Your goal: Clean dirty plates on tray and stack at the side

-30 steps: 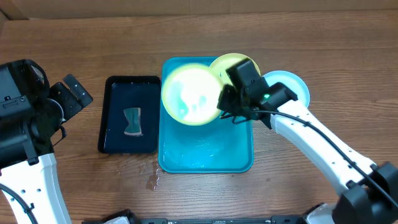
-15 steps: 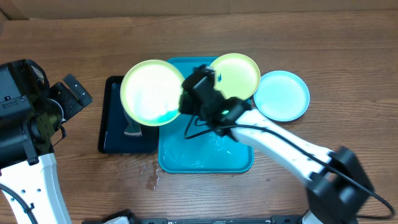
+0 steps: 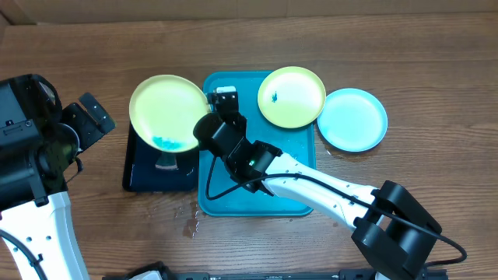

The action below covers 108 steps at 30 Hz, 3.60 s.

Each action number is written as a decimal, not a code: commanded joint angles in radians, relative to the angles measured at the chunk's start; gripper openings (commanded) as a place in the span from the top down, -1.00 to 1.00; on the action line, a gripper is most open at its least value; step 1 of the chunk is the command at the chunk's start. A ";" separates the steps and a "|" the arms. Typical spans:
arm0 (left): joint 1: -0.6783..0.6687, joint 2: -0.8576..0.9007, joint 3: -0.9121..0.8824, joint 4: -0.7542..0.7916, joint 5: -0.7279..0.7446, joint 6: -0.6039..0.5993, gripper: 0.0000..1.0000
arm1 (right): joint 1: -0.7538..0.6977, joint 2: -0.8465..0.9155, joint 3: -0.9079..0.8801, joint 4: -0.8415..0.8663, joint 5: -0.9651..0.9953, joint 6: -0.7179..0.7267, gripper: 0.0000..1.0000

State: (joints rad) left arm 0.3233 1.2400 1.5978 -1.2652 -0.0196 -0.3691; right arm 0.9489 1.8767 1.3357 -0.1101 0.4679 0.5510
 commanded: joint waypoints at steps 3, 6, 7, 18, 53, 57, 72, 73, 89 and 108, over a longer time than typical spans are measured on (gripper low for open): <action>0.004 0.003 0.006 0.002 -0.014 -0.024 -1.00 | -0.001 -0.011 0.015 0.141 0.178 -0.293 0.92; 0.004 0.003 0.006 0.002 -0.014 -0.024 -0.99 | -0.001 -0.011 0.015 0.303 0.227 -0.471 0.92; 0.004 0.003 0.006 0.002 -0.014 -0.024 -1.00 | -0.001 -0.011 0.015 0.340 0.227 -0.504 0.92; 0.004 0.003 0.006 0.002 -0.014 -0.024 -1.00 | -0.001 -0.011 0.015 0.715 0.200 -0.919 0.92; 0.004 0.003 0.006 0.002 -0.014 -0.024 -1.00 | 0.055 -0.011 0.015 0.944 0.158 -1.098 0.92; 0.004 0.003 0.006 0.002 -0.014 -0.024 -1.00 | 0.062 -0.012 0.015 0.948 0.158 -1.098 0.92; 0.004 0.003 0.006 0.002 -0.014 -0.024 -1.00 | 0.060 -0.012 0.014 0.917 0.229 -0.908 0.92; 0.004 0.003 0.006 0.002 -0.014 -0.024 -0.99 | 0.057 -0.012 0.014 0.886 0.243 -0.852 0.92; 0.004 0.003 0.006 0.002 -0.014 -0.024 -1.00 | -0.012 -0.045 0.013 0.070 0.139 -0.073 0.92; 0.004 0.003 0.006 0.002 -0.014 -0.024 -1.00 | -0.761 -0.304 0.013 -0.571 -0.454 0.101 0.92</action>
State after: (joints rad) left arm 0.3233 1.2400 1.5978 -1.2648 -0.0200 -0.3725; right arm 0.2749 1.5814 1.3407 -0.6487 0.1776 0.6247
